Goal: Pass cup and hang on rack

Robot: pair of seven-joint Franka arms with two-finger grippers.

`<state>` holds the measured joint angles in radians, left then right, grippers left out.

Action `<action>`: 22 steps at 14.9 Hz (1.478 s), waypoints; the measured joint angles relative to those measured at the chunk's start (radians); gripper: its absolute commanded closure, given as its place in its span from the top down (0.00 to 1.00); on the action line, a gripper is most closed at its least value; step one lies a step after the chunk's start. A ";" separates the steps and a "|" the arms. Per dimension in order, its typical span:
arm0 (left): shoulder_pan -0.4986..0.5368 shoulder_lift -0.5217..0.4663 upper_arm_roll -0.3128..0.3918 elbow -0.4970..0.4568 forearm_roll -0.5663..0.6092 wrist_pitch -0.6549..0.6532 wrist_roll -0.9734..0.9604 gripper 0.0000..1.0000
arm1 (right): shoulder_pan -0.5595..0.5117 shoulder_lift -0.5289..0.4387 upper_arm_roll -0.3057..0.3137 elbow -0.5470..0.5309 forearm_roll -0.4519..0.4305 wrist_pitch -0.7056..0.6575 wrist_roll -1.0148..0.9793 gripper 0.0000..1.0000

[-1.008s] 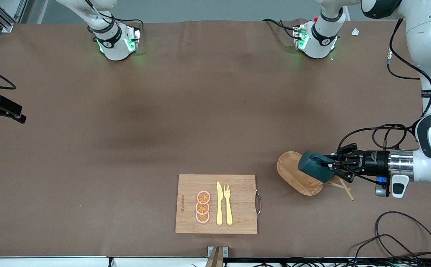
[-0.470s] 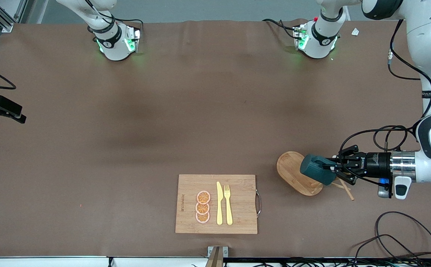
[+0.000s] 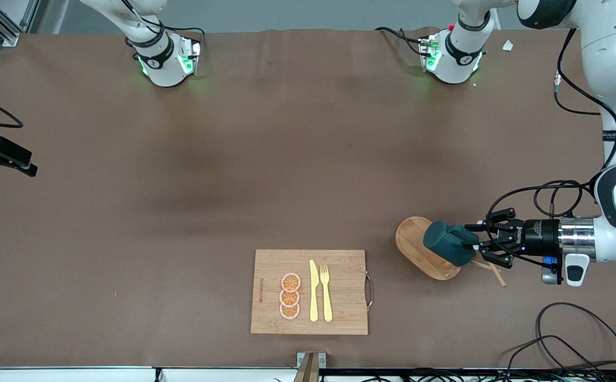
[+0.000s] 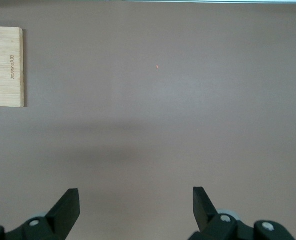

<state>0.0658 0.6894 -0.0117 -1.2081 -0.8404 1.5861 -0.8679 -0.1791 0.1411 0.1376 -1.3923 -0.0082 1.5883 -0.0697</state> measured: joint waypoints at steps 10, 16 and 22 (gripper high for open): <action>-0.110 -0.221 -0.017 0.029 0.156 -0.006 -0.040 1.00 | 0.000 0.000 0.000 0.001 0.000 -0.001 0.000 1.00; -0.318 -0.380 -0.018 0.028 0.643 -0.017 -0.012 1.00 | 0.013 0.000 0.002 0.001 -0.044 -0.001 0.000 1.00; -0.281 -0.467 0.005 0.026 0.820 -0.115 0.340 1.00 | 0.023 0.000 -0.002 0.001 -0.047 -0.001 0.001 1.00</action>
<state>-0.2152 0.2222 -0.0071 -1.1822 -0.0207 1.4712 -0.5280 -0.1557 0.1411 0.1357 -1.3911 -0.0552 1.5876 -0.0682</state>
